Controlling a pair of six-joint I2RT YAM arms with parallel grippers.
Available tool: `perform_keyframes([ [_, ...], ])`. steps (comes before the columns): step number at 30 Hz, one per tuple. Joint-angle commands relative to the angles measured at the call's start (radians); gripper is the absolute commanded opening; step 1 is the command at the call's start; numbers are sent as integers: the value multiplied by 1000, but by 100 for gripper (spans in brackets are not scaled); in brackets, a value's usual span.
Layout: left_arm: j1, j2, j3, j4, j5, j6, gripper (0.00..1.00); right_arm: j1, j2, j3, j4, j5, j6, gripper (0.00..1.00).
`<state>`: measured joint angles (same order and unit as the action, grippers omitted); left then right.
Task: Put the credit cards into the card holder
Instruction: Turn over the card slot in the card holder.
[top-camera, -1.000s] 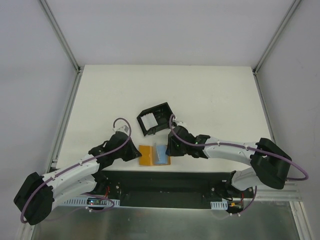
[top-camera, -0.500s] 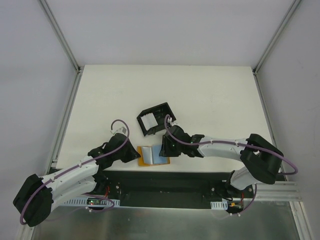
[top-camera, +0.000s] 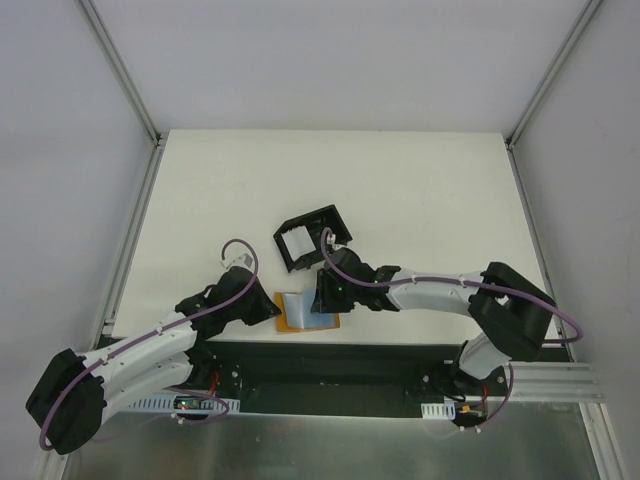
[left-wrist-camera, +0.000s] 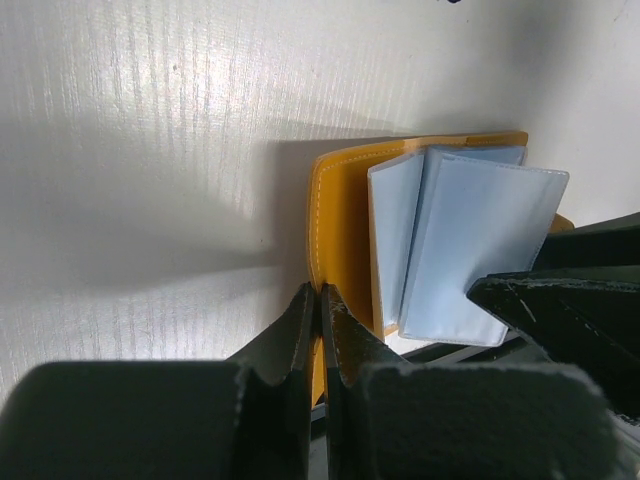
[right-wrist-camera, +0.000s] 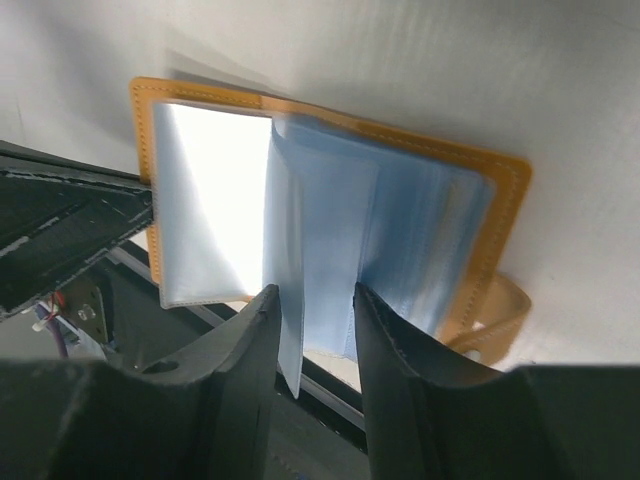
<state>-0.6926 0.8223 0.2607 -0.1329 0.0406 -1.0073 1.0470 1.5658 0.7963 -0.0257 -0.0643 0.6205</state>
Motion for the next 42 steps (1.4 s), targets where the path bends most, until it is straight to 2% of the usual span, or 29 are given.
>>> perform_keyframes([
  [1, 2, 5, -8, -5, -24, -10, 0, 7, 46, 66, 75, -75, -2, 38],
  [7, 2, 11, -24, 4, -31, -39, 0, 18, 62, 106, 148, -144, -24, 39],
  [11, 2, 24, -40, 9, -34, -63, 0, 31, 24, 121, 136, -120, -59, 41],
  [17, 4, 6, -55, 10, -34, -80, 0, 27, -33, 116, -114, 104, -59, 42],
  [22, 4, -12, -58, 9, -34, -82, 0, 24, -41, 98, -160, 142, -44, 43],
  [42, 2, -9, -54, 12, -34, -76, 0, 22, 46, 104, -137, 75, -22, 44],
])
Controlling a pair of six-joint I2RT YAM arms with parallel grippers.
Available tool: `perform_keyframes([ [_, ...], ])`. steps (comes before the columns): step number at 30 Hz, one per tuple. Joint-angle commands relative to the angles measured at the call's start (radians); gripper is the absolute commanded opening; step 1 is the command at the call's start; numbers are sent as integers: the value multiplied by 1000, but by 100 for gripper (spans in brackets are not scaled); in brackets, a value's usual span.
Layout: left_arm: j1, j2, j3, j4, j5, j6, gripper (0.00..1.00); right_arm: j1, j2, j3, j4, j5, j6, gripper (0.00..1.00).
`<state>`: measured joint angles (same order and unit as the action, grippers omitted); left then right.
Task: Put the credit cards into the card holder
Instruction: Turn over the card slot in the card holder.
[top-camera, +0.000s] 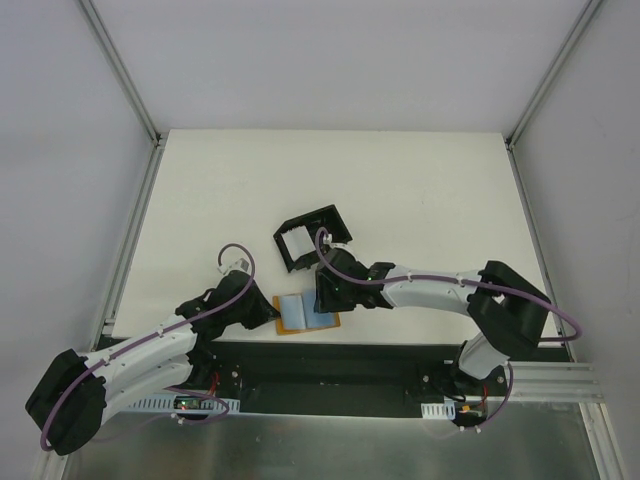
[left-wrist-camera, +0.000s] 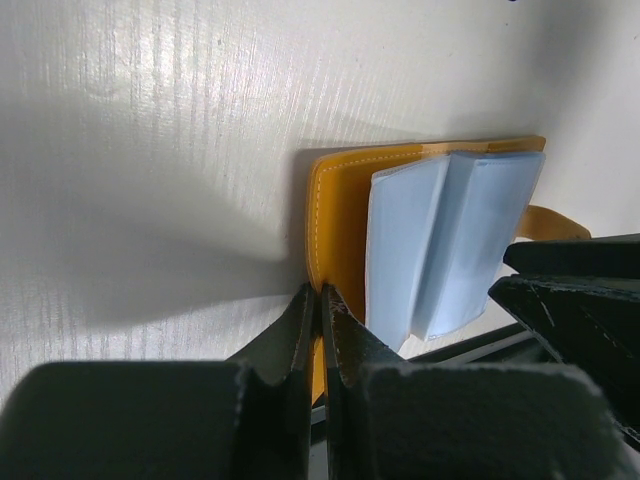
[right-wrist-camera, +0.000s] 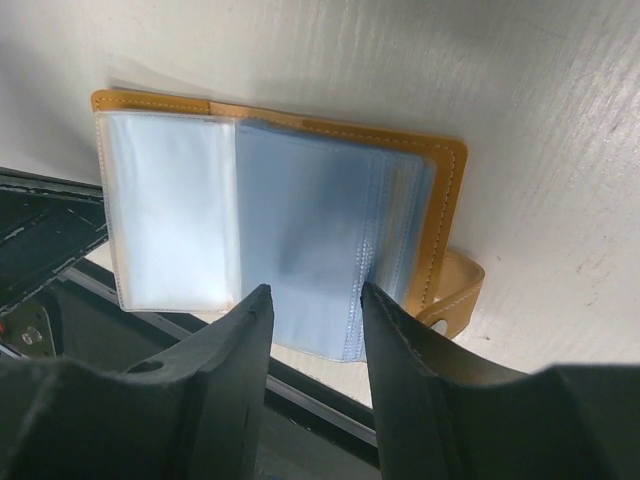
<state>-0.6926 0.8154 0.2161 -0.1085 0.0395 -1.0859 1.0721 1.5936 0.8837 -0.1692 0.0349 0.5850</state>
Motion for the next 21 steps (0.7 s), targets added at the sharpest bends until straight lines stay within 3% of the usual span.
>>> perform_keyframes([
  [1, 2, -2, -9, -11, -33, 3, 0, -1, 22, 17, 10, -24, 13, 44],
  [21, 2, 5, -27, 9, -33, -23, 0, 5, 94, 119, 280, -328, 3, 44],
])
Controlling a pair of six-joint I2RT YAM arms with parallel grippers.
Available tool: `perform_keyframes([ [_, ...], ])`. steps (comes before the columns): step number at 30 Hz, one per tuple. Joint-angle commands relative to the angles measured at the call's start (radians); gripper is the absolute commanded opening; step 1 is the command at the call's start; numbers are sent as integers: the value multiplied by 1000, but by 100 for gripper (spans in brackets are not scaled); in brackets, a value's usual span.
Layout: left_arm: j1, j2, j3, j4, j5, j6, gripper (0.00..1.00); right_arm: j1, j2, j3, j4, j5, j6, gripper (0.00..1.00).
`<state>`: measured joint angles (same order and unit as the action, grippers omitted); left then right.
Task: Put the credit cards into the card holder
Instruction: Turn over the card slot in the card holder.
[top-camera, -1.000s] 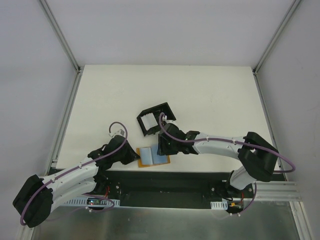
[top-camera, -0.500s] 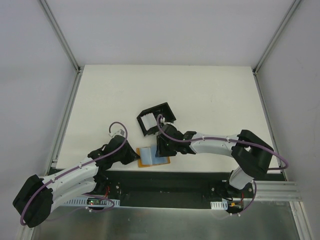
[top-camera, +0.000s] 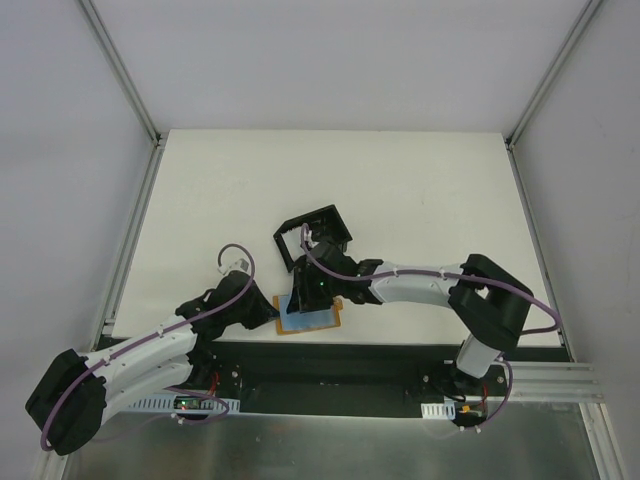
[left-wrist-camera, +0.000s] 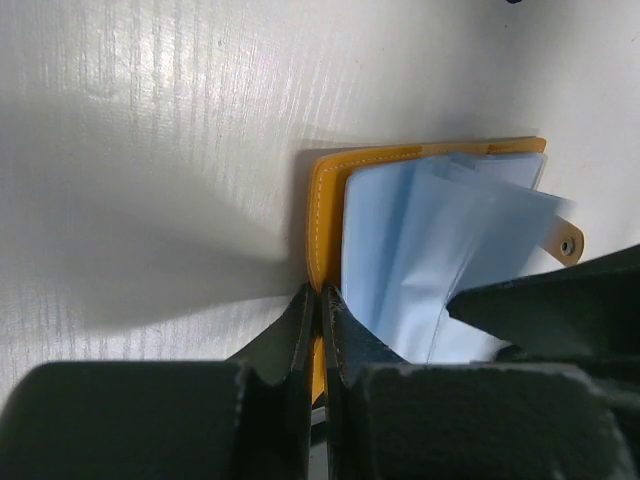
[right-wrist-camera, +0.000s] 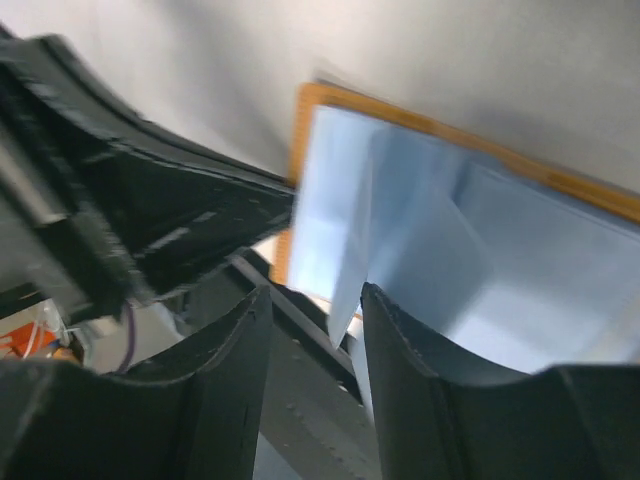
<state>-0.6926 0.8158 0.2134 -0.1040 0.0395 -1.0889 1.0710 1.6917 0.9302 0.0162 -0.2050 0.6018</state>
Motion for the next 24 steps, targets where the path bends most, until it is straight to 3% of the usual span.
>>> perform_keyframes([
  [1, 4, 6, -29, 6, -33, -23, 0, 10, -16, 75, 97, -80, -22, 44],
  [11, 2, -23, -48, 7, -33, -39, 0, -2, -196, -34, -86, 194, -59, 46],
  [24, 2, -23, -39, 6, -33, -25, 0, -19, -101, -41, -186, 225, -5, 48],
])
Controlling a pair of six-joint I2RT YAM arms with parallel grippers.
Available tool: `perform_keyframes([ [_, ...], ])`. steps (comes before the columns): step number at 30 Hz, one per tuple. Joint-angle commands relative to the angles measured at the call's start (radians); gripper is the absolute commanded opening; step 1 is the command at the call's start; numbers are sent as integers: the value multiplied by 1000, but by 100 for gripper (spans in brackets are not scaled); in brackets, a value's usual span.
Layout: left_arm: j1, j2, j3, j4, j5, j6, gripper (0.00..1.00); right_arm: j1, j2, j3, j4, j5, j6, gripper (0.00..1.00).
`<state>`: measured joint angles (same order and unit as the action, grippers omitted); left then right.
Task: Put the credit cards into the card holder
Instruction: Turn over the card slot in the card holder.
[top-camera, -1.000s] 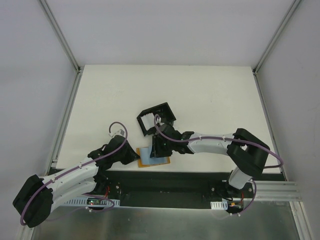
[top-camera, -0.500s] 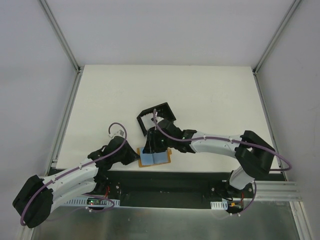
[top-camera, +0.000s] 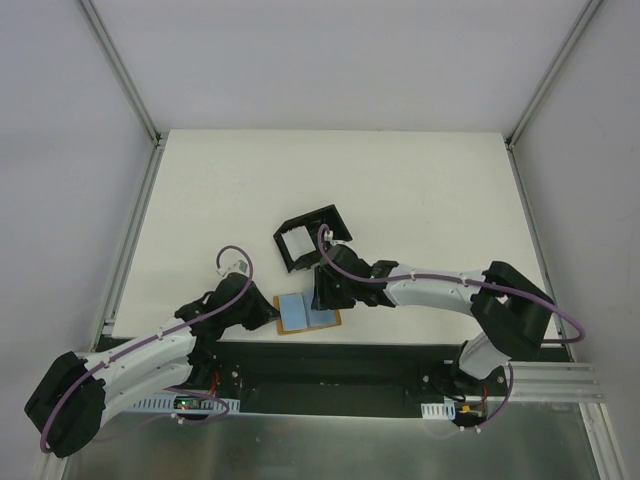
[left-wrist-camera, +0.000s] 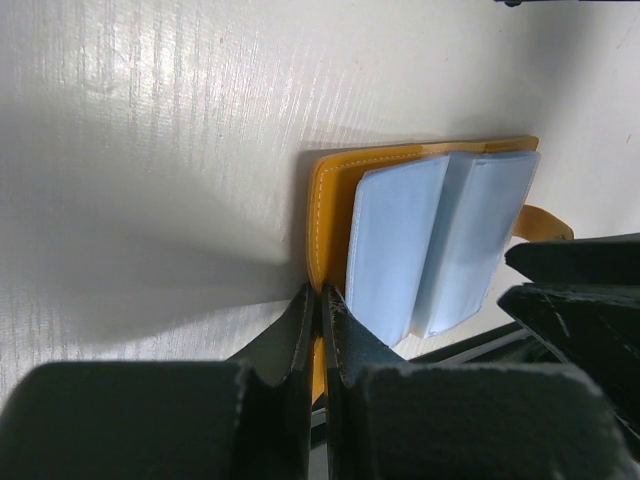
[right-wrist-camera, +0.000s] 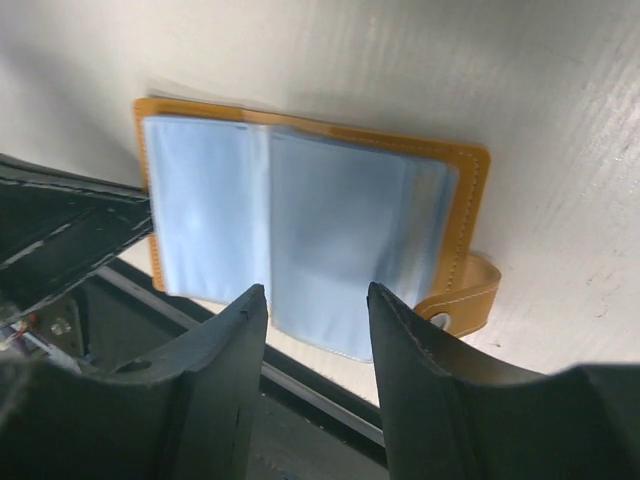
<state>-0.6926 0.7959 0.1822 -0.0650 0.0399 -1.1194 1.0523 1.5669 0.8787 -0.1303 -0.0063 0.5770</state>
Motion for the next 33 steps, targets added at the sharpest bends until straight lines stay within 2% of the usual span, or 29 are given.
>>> perform_keyframes([
  [1, 2, -3, -7, -32, -34, 6, 0, 2, 28, 12, -40, 23, 17, 48],
  [10, 2, 8, -3, -32, -34, 12, 0, 18, 80, 46, -61, 17, 20, 48],
  [14, 2, 9, -3, -30, -34, 13, 0, 25, 119, 71, -51, -47, 20, 49],
  [20, 2, 9, -3, -27, -34, 9, 0, 25, 162, 101, 33, -150, 23, 49],
  [25, 2, 9, -9, -25, -34, 3, 0, 25, 202, 126, 170, -254, 37, 49],
  [28, 5, 8, -15, -25, -34, -5, 0, 29, 188, 134, 259, -308, 38, 49],
  [33, 5, 3, -32, -24, -60, -26, 0, 34, 122, 128, 310, -348, 17, 49],
])
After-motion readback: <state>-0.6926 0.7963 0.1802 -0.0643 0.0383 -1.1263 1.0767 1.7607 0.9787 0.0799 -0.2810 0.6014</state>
